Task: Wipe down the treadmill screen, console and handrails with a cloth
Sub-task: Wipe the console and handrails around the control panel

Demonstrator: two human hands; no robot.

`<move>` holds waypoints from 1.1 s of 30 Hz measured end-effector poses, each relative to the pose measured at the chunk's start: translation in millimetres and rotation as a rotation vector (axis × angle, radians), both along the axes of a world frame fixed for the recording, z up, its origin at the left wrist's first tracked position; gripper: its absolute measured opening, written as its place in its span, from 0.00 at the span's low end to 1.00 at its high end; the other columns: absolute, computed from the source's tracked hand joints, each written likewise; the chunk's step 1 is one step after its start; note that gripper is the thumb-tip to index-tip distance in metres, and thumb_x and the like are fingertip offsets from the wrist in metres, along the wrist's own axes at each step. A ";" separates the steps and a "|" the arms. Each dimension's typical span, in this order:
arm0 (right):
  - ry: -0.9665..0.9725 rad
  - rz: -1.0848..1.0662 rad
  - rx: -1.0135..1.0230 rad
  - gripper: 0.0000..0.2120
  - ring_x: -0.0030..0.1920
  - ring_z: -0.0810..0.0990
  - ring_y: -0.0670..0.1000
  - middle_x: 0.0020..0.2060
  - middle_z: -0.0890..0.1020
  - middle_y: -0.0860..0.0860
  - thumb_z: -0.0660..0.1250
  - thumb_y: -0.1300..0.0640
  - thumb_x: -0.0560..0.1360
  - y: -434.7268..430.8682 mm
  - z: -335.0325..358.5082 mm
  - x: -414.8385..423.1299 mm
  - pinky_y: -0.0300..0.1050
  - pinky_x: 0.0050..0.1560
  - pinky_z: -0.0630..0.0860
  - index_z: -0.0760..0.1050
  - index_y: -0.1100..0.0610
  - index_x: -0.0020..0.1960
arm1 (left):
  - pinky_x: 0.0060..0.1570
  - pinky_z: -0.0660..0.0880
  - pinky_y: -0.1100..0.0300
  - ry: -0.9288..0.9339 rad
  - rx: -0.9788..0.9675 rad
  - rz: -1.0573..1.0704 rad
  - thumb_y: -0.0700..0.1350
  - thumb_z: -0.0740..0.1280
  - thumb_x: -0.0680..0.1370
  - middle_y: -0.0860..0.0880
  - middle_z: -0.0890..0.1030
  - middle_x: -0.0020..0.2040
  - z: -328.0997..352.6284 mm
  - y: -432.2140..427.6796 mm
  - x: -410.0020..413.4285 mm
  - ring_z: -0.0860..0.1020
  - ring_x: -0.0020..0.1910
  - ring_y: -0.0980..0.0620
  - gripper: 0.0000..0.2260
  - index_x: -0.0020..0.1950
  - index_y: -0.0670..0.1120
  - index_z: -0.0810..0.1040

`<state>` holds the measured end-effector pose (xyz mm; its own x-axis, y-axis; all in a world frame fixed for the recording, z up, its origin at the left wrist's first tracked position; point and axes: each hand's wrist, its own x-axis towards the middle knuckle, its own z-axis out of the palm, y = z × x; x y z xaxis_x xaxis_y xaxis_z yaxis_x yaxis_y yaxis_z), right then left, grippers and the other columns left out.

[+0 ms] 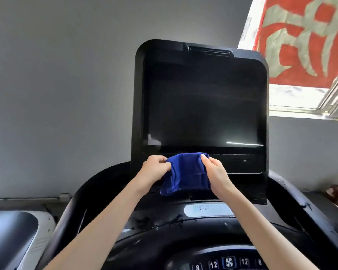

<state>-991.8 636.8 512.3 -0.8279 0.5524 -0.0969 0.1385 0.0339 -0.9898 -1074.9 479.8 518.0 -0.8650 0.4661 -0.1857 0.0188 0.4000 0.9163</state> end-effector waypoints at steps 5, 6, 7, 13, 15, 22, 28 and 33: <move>-0.082 -0.078 0.014 0.15 0.42 0.77 0.53 0.40 0.78 0.55 0.57 0.55 0.80 70.4 -4.5 21.9 0.49 0.45 0.76 0.75 0.65 0.45 | 0.43 0.72 0.59 -0.042 -0.022 -0.061 0.38 0.61 0.72 0.50 0.76 0.38 3.7 57.3 24.3 0.73 0.41 0.52 0.08 0.38 0.48 0.77; -0.098 -0.086 0.024 0.15 0.41 0.76 0.52 0.40 0.77 0.55 0.57 0.55 0.79 84.7 -6.6 26.4 0.47 0.44 0.74 0.74 0.67 0.45 | 0.43 0.71 0.59 -0.057 -0.029 -0.070 0.40 0.61 0.71 0.50 0.76 0.38 5.9 69.2 31.1 0.72 0.41 0.52 0.06 0.39 0.47 0.77; -0.106 -0.091 0.029 0.17 0.41 0.75 0.53 0.39 0.77 0.55 0.58 0.55 0.79 98.6 -7.9 30.6 0.46 0.44 0.72 0.73 0.70 0.47 | 0.44 0.71 0.58 -0.079 -0.035 -0.083 0.43 0.62 0.68 0.49 0.76 0.39 7.9 81.3 38.5 0.72 0.40 0.52 0.06 0.40 0.47 0.77; -0.113 -0.026 0.094 0.15 0.38 0.73 0.53 0.35 0.74 0.56 0.56 0.55 0.79 171.1 -3.9 63.3 0.45 0.40 0.69 0.72 0.65 0.41 | 0.45 0.71 0.59 0.015 -0.047 -0.340 0.44 0.69 0.72 0.50 0.80 0.41 1.7 158.5 72.6 0.75 0.41 0.53 0.01 0.42 0.49 0.78; -0.139 -0.039 0.147 0.18 0.39 0.75 0.54 0.36 0.76 0.57 0.57 0.54 0.79 200.7 -6.8 75.2 0.46 0.43 0.71 0.74 0.68 0.43 | 0.47 0.74 0.57 0.093 -0.061 -0.365 0.42 0.70 0.72 0.49 0.82 0.43 -4.0 187.8 82.9 0.78 0.42 0.52 0.04 0.45 0.49 0.79; -0.160 -0.212 0.225 0.17 0.38 0.71 0.53 0.32 0.72 0.54 0.57 0.52 0.79 323.1 -13.9 119.5 0.46 0.41 0.67 0.70 0.58 0.34 | 0.57 0.73 0.62 0.334 -0.266 -0.297 0.40 0.66 0.73 0.49 0.81 0.56 -27.0 280.3 128.1 0.78 0.55 0.52 0.16 0.61 0.48 0.77; -0.088 -0.314 0.458 0.17 0.37 0.70 0.54 0.33 0.73 0.54 0.53 0.57 0.81 393.2 -5.2 126.8 0.43 0.36 0.65 0.69 0.60 0.35 | 0.57 0.74 0.53 0.418 -0.614 -0.323 0.39 0.62 0.74 0.47 0.77 0.62 -66.5 325.1 151.0 0.75 0.60 0.46 0.19 0.65 0.47 0.71; -0.030 -0.271 0.698 0.14 0.43 0.75 0.59 0.42 0.79 0.60 0.53 0.56 0.82 409.9 -28.9 117.7 0.45 0.42 0.65 0.74 0.62 0.51 | 0.58 0.69 0.56 0.784 -0.603 -0.102 0.41 0.60 0.77 0.50 0.73 0.63 -83.4 340.7 160.2 0.73 0.60 0.49 0.18 0.68 0.47 0.69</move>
<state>-874.0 1046.7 483.4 -0.6568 0.6781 0.3300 0.2581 0.6132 -0.7465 -914.7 820.5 434.6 -0.8057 0.5605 0.1912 0.5922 0.7579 0.2736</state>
